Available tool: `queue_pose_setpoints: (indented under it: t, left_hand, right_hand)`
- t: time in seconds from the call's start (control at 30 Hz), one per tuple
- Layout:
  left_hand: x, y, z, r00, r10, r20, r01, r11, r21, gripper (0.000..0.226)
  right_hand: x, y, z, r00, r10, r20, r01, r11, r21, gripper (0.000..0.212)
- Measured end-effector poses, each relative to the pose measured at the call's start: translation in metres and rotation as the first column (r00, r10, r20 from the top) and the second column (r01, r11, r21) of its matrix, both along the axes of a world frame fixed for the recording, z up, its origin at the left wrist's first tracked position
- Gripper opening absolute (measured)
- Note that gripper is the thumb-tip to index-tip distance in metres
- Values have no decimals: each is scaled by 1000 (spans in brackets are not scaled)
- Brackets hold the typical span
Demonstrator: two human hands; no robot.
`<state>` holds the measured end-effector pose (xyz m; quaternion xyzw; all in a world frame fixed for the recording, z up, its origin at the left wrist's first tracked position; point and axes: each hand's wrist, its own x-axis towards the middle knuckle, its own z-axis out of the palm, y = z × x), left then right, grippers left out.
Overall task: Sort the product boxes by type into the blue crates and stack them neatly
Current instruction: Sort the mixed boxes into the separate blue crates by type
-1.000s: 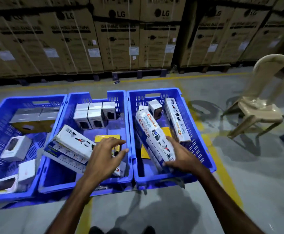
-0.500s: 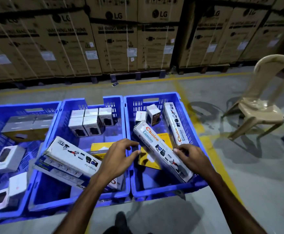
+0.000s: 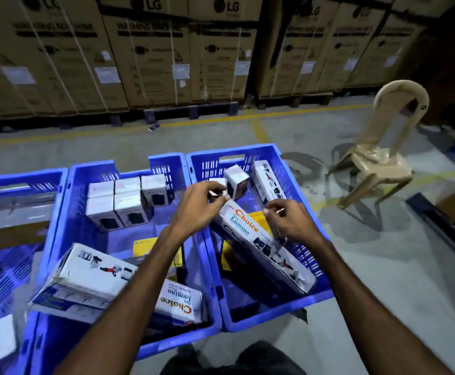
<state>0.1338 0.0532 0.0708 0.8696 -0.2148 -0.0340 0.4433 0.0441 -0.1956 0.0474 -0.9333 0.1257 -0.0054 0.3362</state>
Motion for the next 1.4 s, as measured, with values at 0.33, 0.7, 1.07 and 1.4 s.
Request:
queue_pose_setpoints:
  t: [0.33, 0.7, 1.07, 1.4]
  left_hand:
    - [113, -35, -27, 994, -104, -16, 95, 827, 554, 52]
    - [133, -89, -73, 978, -172, -116, 181, 434, 882, 97]
    - [104, -75, -58, 999, -50, 16, 29, 789, 614, 76]
    - [3, 53, 15, 883, 469, 3, -467, 880, -88, 88]
  right_hand:
    - [120, 6, -15, 995, 27, -100, -26, 1000, 4, 31]
    - [177, -7, -54, 963, 40, -266, -88, 981, -172, 74]
    - [173, -14, -38, 995, -36, -94, 29, 997, -75, 64]
    - [165, 5, 47, 960, -30, 278, -101, 890, 445, 53]
